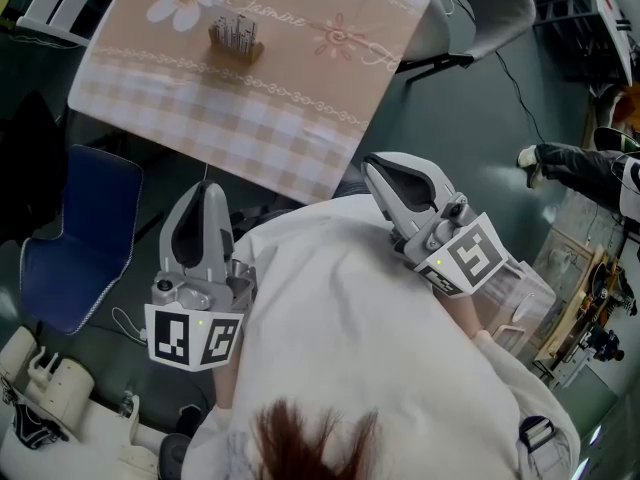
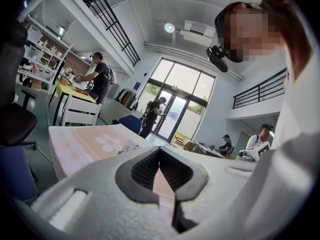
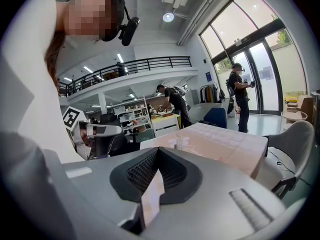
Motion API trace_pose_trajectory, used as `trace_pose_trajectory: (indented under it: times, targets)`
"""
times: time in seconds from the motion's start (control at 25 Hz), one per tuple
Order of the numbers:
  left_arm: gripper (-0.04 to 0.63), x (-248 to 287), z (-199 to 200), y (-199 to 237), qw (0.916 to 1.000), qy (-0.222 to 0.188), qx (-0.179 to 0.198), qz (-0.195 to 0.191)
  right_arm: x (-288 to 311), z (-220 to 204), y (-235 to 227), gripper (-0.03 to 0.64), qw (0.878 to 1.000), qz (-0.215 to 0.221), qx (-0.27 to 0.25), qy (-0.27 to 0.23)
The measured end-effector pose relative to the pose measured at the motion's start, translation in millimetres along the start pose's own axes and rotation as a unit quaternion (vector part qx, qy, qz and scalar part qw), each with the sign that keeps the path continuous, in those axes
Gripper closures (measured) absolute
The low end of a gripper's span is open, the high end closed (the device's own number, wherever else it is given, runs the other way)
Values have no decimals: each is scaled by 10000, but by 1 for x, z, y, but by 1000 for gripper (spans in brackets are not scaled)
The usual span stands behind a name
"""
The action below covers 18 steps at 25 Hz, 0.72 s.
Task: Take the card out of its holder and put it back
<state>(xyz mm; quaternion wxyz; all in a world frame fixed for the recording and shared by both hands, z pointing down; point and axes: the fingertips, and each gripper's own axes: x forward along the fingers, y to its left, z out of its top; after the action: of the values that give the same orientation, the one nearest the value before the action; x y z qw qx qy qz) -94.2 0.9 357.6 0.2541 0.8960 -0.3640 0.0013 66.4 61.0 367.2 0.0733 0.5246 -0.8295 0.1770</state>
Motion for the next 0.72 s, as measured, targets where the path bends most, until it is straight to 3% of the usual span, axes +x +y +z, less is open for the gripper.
trace_pose_trajectory:
  times: [0.72]
  targets:
    - [595, 6, 0, -6, 10000, -29, 44, 36, 1, 2, -5, 618, 9999, 134, 27, -3]
